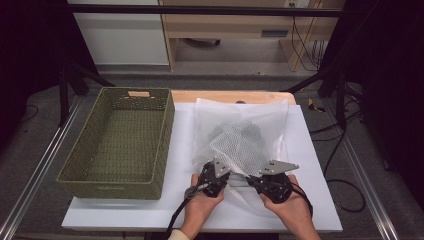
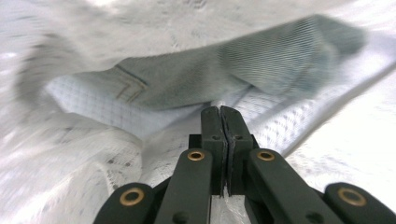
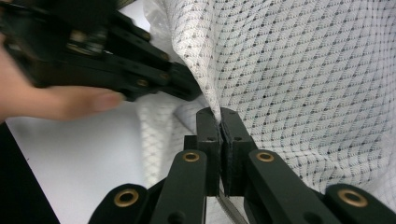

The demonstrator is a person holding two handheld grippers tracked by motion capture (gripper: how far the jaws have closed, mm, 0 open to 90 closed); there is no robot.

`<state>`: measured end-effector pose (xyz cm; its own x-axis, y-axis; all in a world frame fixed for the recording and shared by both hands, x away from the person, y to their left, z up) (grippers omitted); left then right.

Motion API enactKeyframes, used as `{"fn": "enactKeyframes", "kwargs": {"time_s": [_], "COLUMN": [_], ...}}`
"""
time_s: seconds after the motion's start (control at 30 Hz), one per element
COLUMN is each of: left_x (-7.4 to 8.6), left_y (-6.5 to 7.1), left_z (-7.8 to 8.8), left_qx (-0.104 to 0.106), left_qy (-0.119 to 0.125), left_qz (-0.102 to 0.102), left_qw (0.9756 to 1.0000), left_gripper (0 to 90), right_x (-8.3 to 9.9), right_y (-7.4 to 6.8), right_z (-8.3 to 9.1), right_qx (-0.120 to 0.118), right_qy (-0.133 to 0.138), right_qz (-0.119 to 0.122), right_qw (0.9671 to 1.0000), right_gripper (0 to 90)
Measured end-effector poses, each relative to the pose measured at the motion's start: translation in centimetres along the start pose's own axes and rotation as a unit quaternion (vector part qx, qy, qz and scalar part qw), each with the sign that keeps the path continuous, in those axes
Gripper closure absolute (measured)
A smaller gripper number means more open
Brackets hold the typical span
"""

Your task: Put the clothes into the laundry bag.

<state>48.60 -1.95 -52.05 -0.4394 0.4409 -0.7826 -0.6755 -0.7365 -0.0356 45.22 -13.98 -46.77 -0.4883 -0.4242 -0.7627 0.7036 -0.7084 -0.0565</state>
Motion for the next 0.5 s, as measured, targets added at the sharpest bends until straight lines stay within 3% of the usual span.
{"fn": "enactKeyframes", "kwargs": {"time_s": [0.27, 0.5], "left_x": [2.4, 4.4], "left_y": [0.1, 0.1], "left_z": [3.7, 5.8], "left_qx": [0.013, 0.017], "left_qy": [0.032, 0.035], "left_qz": [0.028, 0.041], "left_qw": [0.999, 0.9984], "left_gripper": [89.1, 89.0], "right_x": [0.1, 0.4], "right_y": [-0.6, -1.7], "right_z": [-0.2, -0.6], "right_qx": [-0.005, -0.016], "right_qy": [-0.007, -0.017], "right_qz": [0.006, 0.016], "right_qw": [0.9999, 0.9996], "right_gripper": [88.3, 88.4]}}
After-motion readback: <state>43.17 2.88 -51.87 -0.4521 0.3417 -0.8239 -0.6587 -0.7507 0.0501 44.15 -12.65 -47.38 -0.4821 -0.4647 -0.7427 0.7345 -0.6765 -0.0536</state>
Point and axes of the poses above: each handheld gripper's, and its own axes: z roughly backward along the jaws, x roughly out of its underside, y roughly to its right, the point moved 8 cm from there along -z, roughly forward along the jaws, and after that the axes turned 2 degrees about -x, right-handed, at the moved point
